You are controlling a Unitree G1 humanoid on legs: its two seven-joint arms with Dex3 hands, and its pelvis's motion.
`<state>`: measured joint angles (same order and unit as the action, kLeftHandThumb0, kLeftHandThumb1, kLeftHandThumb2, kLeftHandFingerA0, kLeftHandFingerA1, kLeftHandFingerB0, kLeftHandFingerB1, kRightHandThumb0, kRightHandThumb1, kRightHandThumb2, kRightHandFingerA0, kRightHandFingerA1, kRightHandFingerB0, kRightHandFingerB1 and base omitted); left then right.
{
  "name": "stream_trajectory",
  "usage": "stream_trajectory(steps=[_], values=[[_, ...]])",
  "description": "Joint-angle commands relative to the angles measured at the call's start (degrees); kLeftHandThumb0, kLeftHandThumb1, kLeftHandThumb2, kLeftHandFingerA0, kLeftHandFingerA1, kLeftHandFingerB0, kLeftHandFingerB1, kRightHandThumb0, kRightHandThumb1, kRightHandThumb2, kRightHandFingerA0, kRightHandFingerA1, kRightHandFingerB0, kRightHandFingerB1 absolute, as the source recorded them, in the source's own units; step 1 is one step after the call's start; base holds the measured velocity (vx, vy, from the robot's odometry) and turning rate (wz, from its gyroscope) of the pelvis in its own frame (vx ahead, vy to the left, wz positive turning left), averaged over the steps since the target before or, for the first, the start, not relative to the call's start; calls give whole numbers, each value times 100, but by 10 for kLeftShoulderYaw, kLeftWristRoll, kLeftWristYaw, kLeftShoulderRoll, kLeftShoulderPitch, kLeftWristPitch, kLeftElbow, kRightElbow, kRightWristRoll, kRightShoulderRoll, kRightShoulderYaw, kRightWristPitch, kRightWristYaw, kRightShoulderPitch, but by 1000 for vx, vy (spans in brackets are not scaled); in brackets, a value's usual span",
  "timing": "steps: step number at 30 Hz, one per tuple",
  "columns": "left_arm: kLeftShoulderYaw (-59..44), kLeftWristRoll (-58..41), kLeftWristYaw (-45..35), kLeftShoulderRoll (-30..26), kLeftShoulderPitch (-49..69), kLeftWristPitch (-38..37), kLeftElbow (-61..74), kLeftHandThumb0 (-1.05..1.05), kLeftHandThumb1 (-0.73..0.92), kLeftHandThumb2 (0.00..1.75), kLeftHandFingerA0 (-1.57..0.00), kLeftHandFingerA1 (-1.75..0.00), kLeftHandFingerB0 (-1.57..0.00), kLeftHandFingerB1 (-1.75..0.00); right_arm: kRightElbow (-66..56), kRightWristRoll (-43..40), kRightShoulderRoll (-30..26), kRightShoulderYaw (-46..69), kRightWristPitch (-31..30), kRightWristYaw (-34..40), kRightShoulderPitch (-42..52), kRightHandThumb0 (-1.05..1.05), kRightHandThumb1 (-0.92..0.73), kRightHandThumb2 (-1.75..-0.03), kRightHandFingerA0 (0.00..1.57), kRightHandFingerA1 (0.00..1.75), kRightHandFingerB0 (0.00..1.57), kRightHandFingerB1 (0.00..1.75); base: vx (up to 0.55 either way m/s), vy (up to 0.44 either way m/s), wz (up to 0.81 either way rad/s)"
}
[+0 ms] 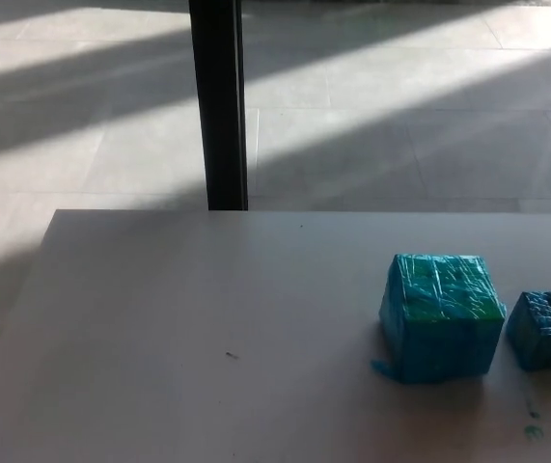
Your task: The robot uses its right hand to pick up the small cube kept on the middle on the desk and place it on the bigger cube kept next to it
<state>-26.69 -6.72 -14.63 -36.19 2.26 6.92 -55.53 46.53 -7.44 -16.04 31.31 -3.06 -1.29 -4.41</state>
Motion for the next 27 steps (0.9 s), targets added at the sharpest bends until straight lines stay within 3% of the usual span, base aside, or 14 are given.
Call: stream_trajectory(steps=[1,5,6,7,8,13,15,16,18,19,20,23,24,27], values=[[-35,-50,-60,-29,-9,27,-21,-94,92,74,-18,-46,-33,-40,-3,-68,-16,52,-9,2,-6,-47,-89,-64,17,87,20,40,0,0,0],[-35,-50,-64,-32,-12,31,-25,-93,92,72,-15,-45,-32,-38,-8,-76,-14,58,-18,-2,-5,-47,-89,-64,15,87,18,41,0,0,0],[-40,-56,-64,-32,-13,39,-25,-93,77,120,-24,-56,-28,-50,0,-73,-16,57,-13,2,-7,-47,-90,-64,15,84,18,39,0,0,0],[-37,-54,-66,-33,-10,38,-20,-92,92,72,-22,-49,-32,-39,-3,-76,-15,59,-21,10,-8,-47,-88,-64,17,87,19,40,0,0,0],[-44,-62,-69,-31,-12,43,-21,-94,78,120,-24,-56,-25,-49,-3,-76,-15,59,-19,10,-7,-47,-88,-64,16,87,19,41,0,0,0],[-39,-60,-65,-30,-11,42,-10,-92,92,72,-21,-49,-32,-39,-2,-74,-22,51,-35,11,-6,-49,-89,-65,17,82,18,42,0,0,0],[-42,-65,-63,-30,-14,45,-14,-92,76,120,-27,-58,-25,-49,5,-74,-25,49,-34,6,-1,-49,-90,-65,18,82,17,43,0,0,0],[-36,-60,-60,-29,-13,40,-12,-91,92,72,-26,-46,-33,-39,3,-81,-24,51,-36,-4,3,-27,-67,-116,19,65,8,54,0,0,0],[-33,-59,-57,-27,-16,36,-17,-91,78,120,-26,-56,-27,-50,7,-87,-21,51,-31,-16,10,-48,-90,-65,10,80,22,43,0,0,0],[-32,-59,-56,-27,-19,32,-23,-92,92,70,-27,-48,-35,-40,-4,-67,-21,31,-39,-10,19,-49,-90,-66,15,87,26,45,0,0,0],[-32,-61,-58,-28,-23,34,-28,-92,77,120,-27,-57,-26,-49,-11,-9,-32,-24,-44,-4,38,-55,-89,-70,30,86,25,47,0,0,0],[-31,-62,-61,-30,-24,30,-34,-91,75,119,-33,-60,-22,-47,13,-4,-39,-62,-16,-15,47,-51,-92,-67,45,87,36,52,0,0,0],[-32,-66,-67,-30,-21,34,-27,-91,92,69,-31,-49,-32,-38,14,-7,-41,-66,-16,-14,47,-51,-92,-67,45,87,36,52,0,0,0],[-25,-61,-63,-32,-28,38,-36,-91,75,120,-33,-60,-22,-47,13,-14,-44,-73,-15,-11,51,-51,-92,-67,45,87,36,52,0,0,0]])
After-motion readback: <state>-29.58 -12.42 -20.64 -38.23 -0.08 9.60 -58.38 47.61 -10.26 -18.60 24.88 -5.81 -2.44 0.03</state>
